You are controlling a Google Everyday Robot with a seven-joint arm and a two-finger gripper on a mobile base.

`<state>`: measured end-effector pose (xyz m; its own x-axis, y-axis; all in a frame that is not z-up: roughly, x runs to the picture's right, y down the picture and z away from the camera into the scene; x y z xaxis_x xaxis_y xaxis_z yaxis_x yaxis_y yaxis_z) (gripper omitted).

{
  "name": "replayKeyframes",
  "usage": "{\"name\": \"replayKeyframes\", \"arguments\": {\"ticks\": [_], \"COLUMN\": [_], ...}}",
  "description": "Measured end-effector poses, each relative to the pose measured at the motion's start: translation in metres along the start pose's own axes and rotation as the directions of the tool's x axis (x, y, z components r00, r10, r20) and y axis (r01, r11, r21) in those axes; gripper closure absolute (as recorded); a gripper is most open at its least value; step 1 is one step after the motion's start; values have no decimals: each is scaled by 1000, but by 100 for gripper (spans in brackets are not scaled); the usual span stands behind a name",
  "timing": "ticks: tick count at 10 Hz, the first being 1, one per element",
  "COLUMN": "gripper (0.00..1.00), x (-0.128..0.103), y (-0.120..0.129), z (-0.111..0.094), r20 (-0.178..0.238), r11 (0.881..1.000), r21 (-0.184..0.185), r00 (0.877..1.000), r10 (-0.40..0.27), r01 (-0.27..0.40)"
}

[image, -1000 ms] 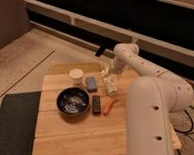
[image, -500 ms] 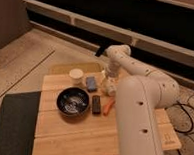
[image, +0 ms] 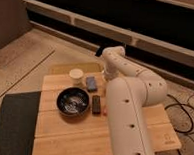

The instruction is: Place the bottle in the ceramic bowl

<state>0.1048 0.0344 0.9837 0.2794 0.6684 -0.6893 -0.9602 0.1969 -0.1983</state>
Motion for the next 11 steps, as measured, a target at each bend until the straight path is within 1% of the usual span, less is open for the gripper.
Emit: {"name": "replayKeyframes", "arguments": {"ticks": [1, 2, 3, 4, 5, 6, 7, 8, 10, 11], "gripper": [87, 97, 100, 100, 100, 100, 100, 100, 100, 100], "x": [-5, -16, -27, -34, -36, -30, -20, -1, 23, 33], "y": [-1, 2, 7, 13, 21, 34, 45, 67, 98, 120], "z": [-5, -23, -47, -80, -106, -133, -146, -159, -174, -182], "r20": [20, 68, 127, 191, 237, 279, 295, 310, 331, 344], "r11": [1000, 999, 999, 999, 999, 1000, 1000, 999, 996, 991], "r21": [-8, -26, -40, -41, -33, -18, -8, 16, 56, 86], "r00": [1000, 997, 991, 981, 971, 960, 956, 950, 940, 931], "r10": [10, 26, 35, 34, 25, 7, -6, -33, -82, -123], "r01": [-10, -24, -30, -26, -17, -2, 9, 30, 68, 99]}}
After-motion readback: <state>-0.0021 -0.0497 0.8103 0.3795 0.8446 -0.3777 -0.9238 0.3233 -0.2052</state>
